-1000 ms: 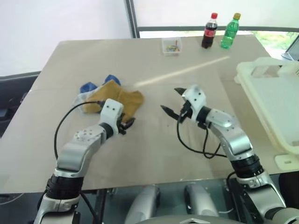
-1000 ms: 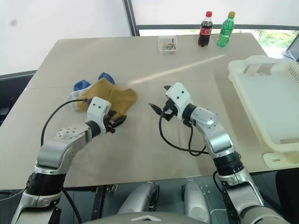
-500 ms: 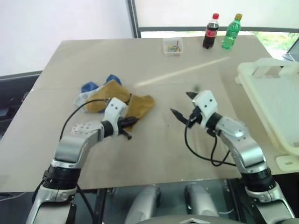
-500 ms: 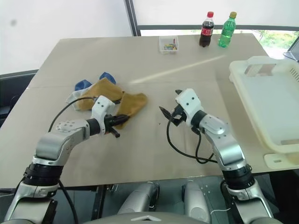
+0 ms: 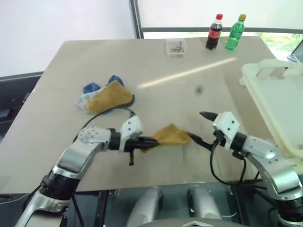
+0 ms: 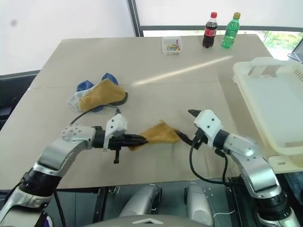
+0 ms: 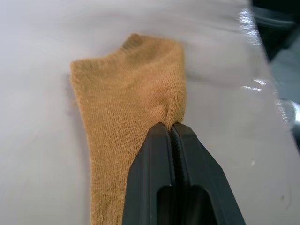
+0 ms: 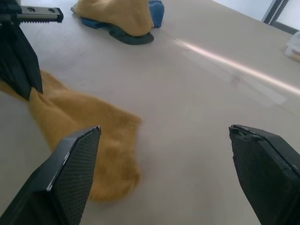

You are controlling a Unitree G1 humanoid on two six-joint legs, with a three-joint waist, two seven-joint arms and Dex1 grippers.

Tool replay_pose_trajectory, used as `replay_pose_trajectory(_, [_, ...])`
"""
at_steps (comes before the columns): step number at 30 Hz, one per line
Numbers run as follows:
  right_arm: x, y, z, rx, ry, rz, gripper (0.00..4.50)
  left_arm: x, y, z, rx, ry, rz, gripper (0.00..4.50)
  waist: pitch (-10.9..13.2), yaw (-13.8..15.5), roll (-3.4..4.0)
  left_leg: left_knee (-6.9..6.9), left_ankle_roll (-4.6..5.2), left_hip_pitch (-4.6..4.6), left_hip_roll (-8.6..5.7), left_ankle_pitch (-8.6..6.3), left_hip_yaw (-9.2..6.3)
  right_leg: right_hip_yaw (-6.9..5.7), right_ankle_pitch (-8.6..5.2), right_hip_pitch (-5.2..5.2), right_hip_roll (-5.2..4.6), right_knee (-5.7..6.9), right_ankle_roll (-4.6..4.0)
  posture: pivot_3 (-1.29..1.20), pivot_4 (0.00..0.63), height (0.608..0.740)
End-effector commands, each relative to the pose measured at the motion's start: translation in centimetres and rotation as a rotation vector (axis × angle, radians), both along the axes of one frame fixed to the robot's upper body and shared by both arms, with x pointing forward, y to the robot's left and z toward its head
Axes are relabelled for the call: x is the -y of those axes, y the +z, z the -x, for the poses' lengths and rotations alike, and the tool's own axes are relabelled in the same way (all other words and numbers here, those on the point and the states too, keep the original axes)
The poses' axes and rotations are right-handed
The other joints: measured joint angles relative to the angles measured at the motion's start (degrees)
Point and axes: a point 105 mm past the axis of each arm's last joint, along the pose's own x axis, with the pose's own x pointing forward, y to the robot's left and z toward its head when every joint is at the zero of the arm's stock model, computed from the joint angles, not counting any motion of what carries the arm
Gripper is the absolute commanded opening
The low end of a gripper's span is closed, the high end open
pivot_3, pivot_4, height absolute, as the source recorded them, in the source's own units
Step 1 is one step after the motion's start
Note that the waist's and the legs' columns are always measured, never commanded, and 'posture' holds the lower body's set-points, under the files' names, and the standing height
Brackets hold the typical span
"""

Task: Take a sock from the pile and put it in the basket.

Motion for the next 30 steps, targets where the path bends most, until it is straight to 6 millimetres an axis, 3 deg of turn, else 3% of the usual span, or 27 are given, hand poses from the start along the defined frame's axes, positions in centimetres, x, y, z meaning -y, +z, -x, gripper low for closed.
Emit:
replay_pose_trajectory(1, [-0.5, 0.6, 0.5, -0.014, 0.005, -0.003, 4.5, 1.2, -0.2, 0.1, 0.071, -0.105, -0.023, 0.03, 0.0, -0.1, 0.0, 0.01, 0.0, 0.0, 0.02, 0.0, 0.0, 0.0, 0.0, 0.0, 0.02, 0.0, 0.0, 0.0, 0.15, 0.74])
replay_pose_trajectory(3, [-0.8, 0.0, 0.4, -0.04, 0.002, 0.005, 4.5, 1.2, -0.4, 0.2, 0.013, -0.112, -0.007, 0.03, 0.0, -0.31, 0.0, 0.02, 0.0, 0.0, 0.03, 0.0, 0.04, 0.05, 0.0, -0.01, 0.02, 0.0, 0.0, 0.0, 0.15, 0.74])
replay_pose_trajectory(7, [-1.1, -1.3, 0.6, -0.092, 0.02, 0.038, 4.5, 0.8, 0.4, -0.3, 0.062, -0.054, 0.027, 0.95, 0.0, -0.16, 0.0, 0.02, 0.01, -0.01, 0.04, 0.0, 0.03, 0.02, 0.0, -0.02, 0.07, 0.0, 0.0, 0.0, 0.15, 0.74])
replay_pose_trajectory(12, [-0.9, -2.0, 0.8, -0.154, 0.019, 0.048, 4.5, -1.5, 1.8, 0.1, 0.023, 0.09, 0.077, 3.14, 0.01, -0.26, -0.01, 0.06, 0.02, -0.01, 0.03, 0.0, 0.02, 0.03, 0.0, -0.01, 0.05, 0.0, 0.01, 0.0, 0.15, 0.74])
replay_pose_trajectory(18, [-0.2, -3.9, 0.9, -0.242, -0.002, 0.082, 4.5, -3.2, 1.8, 0.6, -0.058, 0.293, 0.141, 3.14, 0.01, 0.07, -0.01, 0.07, 0.02, -0.01, 0.05, -0.01, -0.03, -0.04, 0.0, 0.03, 0.05, 0.0, 0.02, 0.0, 0.15, 0.74])
replay_pose_trajectory(23, [0.3, -5.4, 0.8, -0.284, -0.027, 0.094, 2.9, -2.7, -1.6, -0.2, -0.134, 0.45, 0.092, 3.2, 0.0, 0.09, -0.01, 0.1, 0.02, 0.02, 0.01, -0.01, -0.02, -0.05, 0.0, 0.07, 0.07, 0.01, 0.02, 0.0, 0.15, 0.74])
replay_pose_trajectory(24, [0.4, -5.6, 0.9, -0.292, -0.03, 0.091, 2.39, -2.4, -2.1, -0.2, -0.143, 0.455, 0.086, 2.94, -0.01, 0.1, -0.01, 0.1, 0.02, 0.02, 0.01, -0.01, -0.02, -0.04, 0.0, 0.07, 0.06, 0.01, 0.02, 0.0, 0.15, 0.74])
replay_pose_trajectory(26, [0.6, -5.9, 1.1, -0.301, -0.031, 0.107, 1.8, -1.6, -2.7, -0.1, -0.158, 0.446, 0.08, 2.64, -0.01, 0.1, -0.01, 0.1, 0.02, 0.05, 0.02, -0.01, -0.02, -0.04, 0.0, 0.12, 0.06, 0.01, 0.02, 0.0, 0.15, 0.74])
replay_pose_trajectory(30, [1.4, -6.1, 1.3, -0.298, -0.041, 0.135, 0.21, -0.6, -3.0, -0.2, -0.176, 0.439, 0.085, 0.94, -0.07, 0.3, -0.01, 0.11, 0.02, 0.11, 0.01, -0.01, -0.04, -0.06, 0.0, 0.19, 0.05, 0.0, 0.02, 0.0, 0.15, 0.74])
